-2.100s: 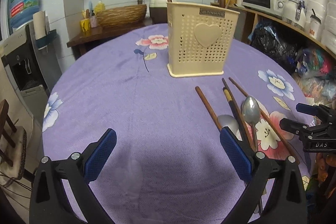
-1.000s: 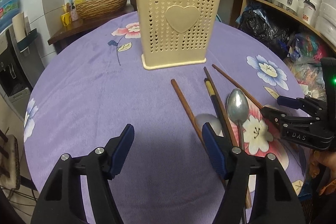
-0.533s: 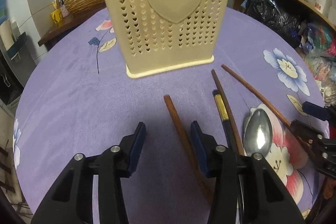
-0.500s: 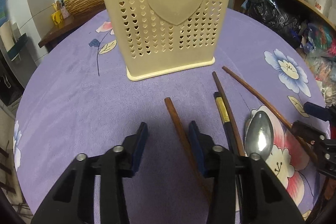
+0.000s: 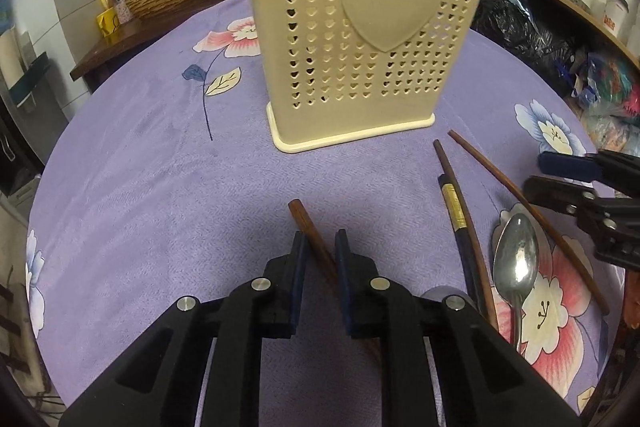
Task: Organize utensils
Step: 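Close left tool on a wooden chopstick while right tool grasps another wooden chopstick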
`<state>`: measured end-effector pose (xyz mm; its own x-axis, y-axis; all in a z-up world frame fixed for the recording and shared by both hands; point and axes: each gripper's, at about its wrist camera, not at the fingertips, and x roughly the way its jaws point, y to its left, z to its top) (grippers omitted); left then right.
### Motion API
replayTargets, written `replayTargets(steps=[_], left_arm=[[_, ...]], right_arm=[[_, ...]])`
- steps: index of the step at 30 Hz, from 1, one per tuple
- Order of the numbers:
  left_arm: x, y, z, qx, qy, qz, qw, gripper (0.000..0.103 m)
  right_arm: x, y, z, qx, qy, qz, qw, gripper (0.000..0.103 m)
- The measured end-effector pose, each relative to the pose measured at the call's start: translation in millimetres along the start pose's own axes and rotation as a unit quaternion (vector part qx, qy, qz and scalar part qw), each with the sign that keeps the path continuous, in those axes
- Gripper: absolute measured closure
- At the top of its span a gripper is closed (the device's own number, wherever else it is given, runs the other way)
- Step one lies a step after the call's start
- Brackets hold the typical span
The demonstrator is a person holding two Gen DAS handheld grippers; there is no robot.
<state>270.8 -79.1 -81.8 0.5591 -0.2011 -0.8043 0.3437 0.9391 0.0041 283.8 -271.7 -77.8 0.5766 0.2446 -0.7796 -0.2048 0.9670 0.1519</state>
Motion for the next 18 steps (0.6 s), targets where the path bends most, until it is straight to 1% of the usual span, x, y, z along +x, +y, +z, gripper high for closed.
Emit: replayTargets(steps=[2,3,6,13,18], left_arm=[[1.0,-0.9,1.2,-0.003,0.001,0.003,1.0000,0.087],[1.4,-1.8,1.4,-0.002,0.001,0.005,1.0000,0.087],[2.6,-2.4,2.8,-0.001,0.002,0.008,1.0000,0.087],[5.3,-1.5,5.7,-0.004,-0.003,0.010,0.9999,0.087],[7.0,-4.9,6.8,0.007,-0.006,0.019,0.9998,0.088]], right_arm=[[13.5,1.4,7.8,-0.003,0.014,0.006,1.000,0.065],[19.8,2.8,11.0,-0.007,0.021,0.006,1.000,0.069],[30.4,8.3,16.9,-0.019,0.033,0.005,0.999,0.074],[39.5,17.1,28.9,-0.038,0.043,-0.011,0.998,0.087],[41.2,21.8,31.0,-0.052,0.046,-0.024,0.997,0.095]])
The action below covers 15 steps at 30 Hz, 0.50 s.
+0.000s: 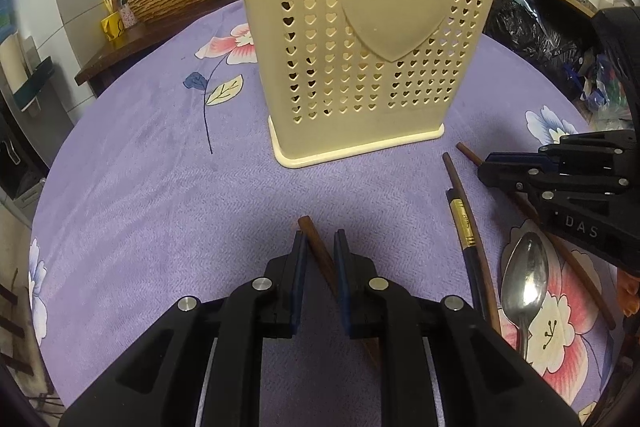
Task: Organize utensils
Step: 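Close left tool on a wooden chopstick while right tool grasps another wooden chopstick, then lift both wooden chopsticks and carry them above the cream holder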
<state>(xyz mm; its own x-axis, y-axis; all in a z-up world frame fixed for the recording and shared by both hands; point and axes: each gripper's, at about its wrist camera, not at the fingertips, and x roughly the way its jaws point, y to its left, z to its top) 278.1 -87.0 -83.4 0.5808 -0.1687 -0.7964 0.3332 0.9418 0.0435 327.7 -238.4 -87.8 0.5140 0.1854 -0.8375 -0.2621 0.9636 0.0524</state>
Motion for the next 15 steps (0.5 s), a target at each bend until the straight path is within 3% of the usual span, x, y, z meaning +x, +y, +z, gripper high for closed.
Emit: replayTargets(steps=[9,15], left_arm=[[0.1,0.0,1.5,-0.009,-0.005,-0.009,0.9999,0.089],[-19.0,10.1,6.6,-0.029,-0.033,-0.026,0.9987,0.090]], right_arm=[[-2.3,-10.0,-2.0,0.015,-0.006,0.022,1.000,0.097],[-32.1,-21.5,-2.7,0.041,-0.045,0.042,0.997,0.097]])
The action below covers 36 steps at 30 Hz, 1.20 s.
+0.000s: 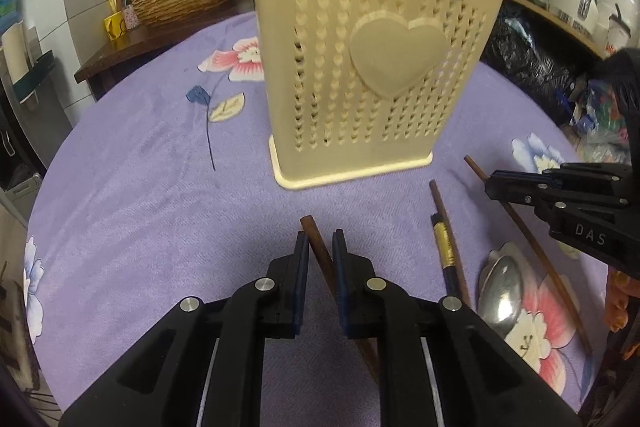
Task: Organize utensils
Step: 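Lift both wooden chopsticks and carry them above the cream holder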
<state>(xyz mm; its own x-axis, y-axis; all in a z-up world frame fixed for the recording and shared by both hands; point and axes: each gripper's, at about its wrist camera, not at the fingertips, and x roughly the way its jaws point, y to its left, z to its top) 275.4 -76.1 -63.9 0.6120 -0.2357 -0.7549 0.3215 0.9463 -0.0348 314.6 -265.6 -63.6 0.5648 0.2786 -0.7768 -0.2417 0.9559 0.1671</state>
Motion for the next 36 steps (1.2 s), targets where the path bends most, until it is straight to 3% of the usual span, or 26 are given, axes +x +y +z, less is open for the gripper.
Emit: replayTargets(steps=[11,19,26,28,30,34,36], left_arm=[[-108.5,17.4,19.3,-0.015,-0.130,-0.035,0.9908,0.092],[-153.1,20.6,24.4,-0.001,-0.180,-0.030,0.9832,0.098],[-130.1,37.3,23.2,-0.027,-0.140,-0.015,0.9896,0.097],[-118.9,39.3,20.1,-0.035,-0.120,-0.014,0.9920,0.085],[-100.1,35.2,16.5,-0.034,-0.095,-0.004,0.9949,0.039],[-62.3,23.2,8.0,-0.013,-0.051,0.019,0.9984,0.037],[-35.3,17.4,4.5,-0.010,-0.018,0.030,0.9993,0.041]], right_arm=[[-131.5,-5.7,6.3,0.021,-0.137,0.041,0.990,0.097],[-183.8,-4.9,10.1,0.020,-0.183,0.051,0.982,0.097],[-182.6,2.1,10.5,0.014,-0.183,0.048,0.982,0.097],[-181.9,3.7,10.9,0.012,-0.183,0.045,0.982,0.097],[-182.5,2.6,9.5,0.015,-0.185,0.046,0.982,0.097],[-182.8,5.0,9.1,0.011,-0.185,0.048,0.981,0.097],[-182.1,6.8,8.4,0.009,-0.186,0.046,0.981,0.097]])
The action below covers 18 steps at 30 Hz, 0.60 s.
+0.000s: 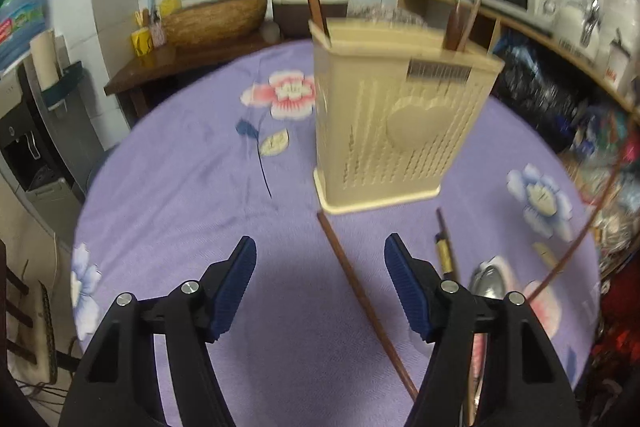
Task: Organize utensils
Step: 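Lift both wooden chopsticks and carry them above the cream holder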
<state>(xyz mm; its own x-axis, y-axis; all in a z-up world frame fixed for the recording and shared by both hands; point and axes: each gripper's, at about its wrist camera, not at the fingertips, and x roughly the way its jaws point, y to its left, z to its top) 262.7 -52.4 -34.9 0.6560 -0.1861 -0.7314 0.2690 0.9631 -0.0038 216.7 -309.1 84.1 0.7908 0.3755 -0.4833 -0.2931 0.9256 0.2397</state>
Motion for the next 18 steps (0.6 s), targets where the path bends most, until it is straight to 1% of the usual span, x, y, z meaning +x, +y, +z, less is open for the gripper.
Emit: replayTargets(steps=[1,3,4,6,7,10,12,14,16,18], left_arm=[[16.5,-3.1,-1.6,-0.002,0.018,0.006,0.9998,0.044],[37.5,-5.8,-2.3,-0.005,0.042,0.016,0.9990,0.051],[44.4,-6.9,-3.3,-0.005,0.049,0.021,0.9986,0.052],[59.6,-7.9,-4.5,-0.012,0.061,0.035,0.9975,0.061],[65.2,-7.4,-4.9,-0.020,0.064,0.038,0.9970,0.063],[68.0,-11.2,-2.1,-0.019,0.058,0.051,0.9968,0.071],[69.2,-15.6,-0.4,-0.017,0.060,0.050,0.9968,0.084],[70.0,-19.6,0.0,-0.013,0.060,0.051,0.9968,0.092],[70.3,-23.2,0.3,-0.014,0.060,0.054,0.9966,0.092],[70.0,-22.7,-0.3,-0.018,0.058,0.050,0.9969,0.093]], right_arm=[[-0.4,0.3,-0.1,0.001,-0.001,0.001,1.000,0.097],[-1.4,0.1,-0.1,0.002,-0.003,0.001,1.000,0.097],[-1.9,0.5,0.1,0.002,-0.004,0.002,1.000,0.097],[-2.6,-0.8,0.3,0.002,-0.004,0.002,1.000,0.097],[-2.5,-1.0,0.1,0.002,-0.005,0.001,1.000,0.097],[-2.9,-1.2,-0.8,0.003,-0.005,0.002,1.000,0.097],[-2.9,-1.0,-0.6,0.002,-0.006,0.003,1.000,0.097],[-2.1,0.2,-0.4,0.001,-0.006,0.002,1.000,0.097],[-1.6,0.3,-0.3,0.002,-0.007,0.001,1.000,0.097],[-1.6,-0.1,-0.5,0.003,-0.008,0.001,1.000,0.097]])
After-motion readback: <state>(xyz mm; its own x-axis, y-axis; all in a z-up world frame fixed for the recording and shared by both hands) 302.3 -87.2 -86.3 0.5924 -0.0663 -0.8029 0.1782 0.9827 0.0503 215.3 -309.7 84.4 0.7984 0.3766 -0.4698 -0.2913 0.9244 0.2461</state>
